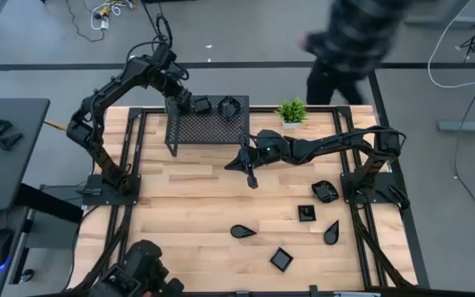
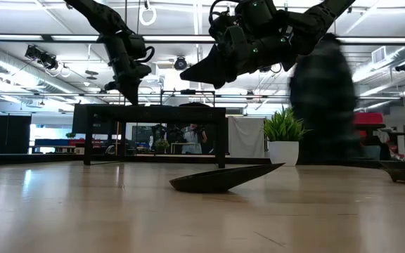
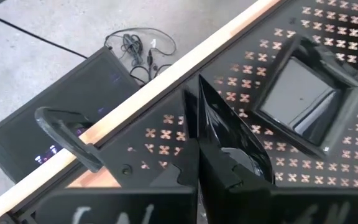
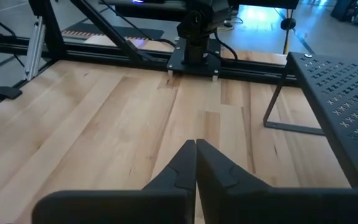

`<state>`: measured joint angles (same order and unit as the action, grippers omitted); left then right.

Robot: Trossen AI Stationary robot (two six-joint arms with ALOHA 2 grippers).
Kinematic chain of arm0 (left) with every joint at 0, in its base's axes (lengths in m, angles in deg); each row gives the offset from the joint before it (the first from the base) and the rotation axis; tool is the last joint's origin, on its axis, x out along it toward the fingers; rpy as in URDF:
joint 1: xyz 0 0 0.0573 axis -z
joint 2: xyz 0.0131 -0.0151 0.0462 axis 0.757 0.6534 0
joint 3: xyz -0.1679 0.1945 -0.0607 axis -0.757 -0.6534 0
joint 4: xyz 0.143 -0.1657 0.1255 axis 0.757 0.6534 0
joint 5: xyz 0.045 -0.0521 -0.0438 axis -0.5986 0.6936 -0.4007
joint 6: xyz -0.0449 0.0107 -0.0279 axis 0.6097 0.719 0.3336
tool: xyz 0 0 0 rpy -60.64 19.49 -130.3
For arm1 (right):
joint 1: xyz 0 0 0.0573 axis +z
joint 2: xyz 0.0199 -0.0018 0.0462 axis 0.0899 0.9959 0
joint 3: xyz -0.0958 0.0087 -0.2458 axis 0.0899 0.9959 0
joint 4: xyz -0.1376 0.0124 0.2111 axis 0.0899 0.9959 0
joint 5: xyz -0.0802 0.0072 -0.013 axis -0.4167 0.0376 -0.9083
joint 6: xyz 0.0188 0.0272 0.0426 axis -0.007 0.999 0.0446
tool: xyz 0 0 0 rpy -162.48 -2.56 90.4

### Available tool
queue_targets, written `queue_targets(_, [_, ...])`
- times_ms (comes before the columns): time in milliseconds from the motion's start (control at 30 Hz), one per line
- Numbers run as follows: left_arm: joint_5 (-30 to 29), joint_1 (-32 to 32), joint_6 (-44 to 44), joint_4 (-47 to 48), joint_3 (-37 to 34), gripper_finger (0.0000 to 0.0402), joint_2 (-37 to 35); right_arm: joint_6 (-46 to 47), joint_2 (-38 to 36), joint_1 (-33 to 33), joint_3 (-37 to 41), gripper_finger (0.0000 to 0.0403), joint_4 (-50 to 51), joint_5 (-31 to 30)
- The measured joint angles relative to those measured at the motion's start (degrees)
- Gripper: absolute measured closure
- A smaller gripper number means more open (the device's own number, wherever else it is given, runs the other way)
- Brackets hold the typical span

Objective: Pick & Place Mini shaped plates
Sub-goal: Stack the black drop-shaped plate on top of the drop-shaped plate on the shelf, then stack the black leaf-shaped plate on top of the leaf-shaped plate on the shelf

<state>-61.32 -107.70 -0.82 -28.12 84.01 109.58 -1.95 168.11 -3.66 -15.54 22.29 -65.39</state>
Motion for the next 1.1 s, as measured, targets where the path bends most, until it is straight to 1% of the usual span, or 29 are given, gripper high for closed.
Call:
queue_targets(133, [-1.1,-0.1,-0.1,-0.1,0.0,0.0395,0.1,1.6,0.0,0.0,0.0,0.0392,0.0,0.0])
queue_targets(333, [-1.4,0.0,0.7,0.4,0.0,0.0392,0.1,1.5,0.0,0.0,0.0,0.0392,0.2,0.2])
queue_targets(400, [-0.9,0.0,0.7,0.5,0.0,0.0380,0.1,1.5,0.0,0.0,0.0,0.0392,0.2,0.2])
queue_targets(633, [-0.6,-0.7,0.8,0.5,0.0,0.0314,-0.3,1.3,0.0,0.0,0.0,0.0392,0.2,0.2])
queue_targets(767, [-0.7,-1.3,1.1,0.3,0.0,0.0293,-2.0,1.1,0.0,0.0,0.0,0.0392,0.1,0.2])
queue_targets(867, [1.3,-1.3,0.9,0.5,0.0,0.0291,-2.5,1.1,0.0,0.0,0.0,0.0392,0.0,0.2])
queue_targets(1000, [6.2,-0.6,-0.1,0.4,0.0,0.0307,-2.5,0.4,0.0,0.0,0.0,0.0392,-0.1,0.2])
queue_targets(1100, [5.5,2.2,-0.5,-0.2,0.0,0.0326,-2.6,2.4,0.0,0.0,0.0,0.0392,0.3,0.2])
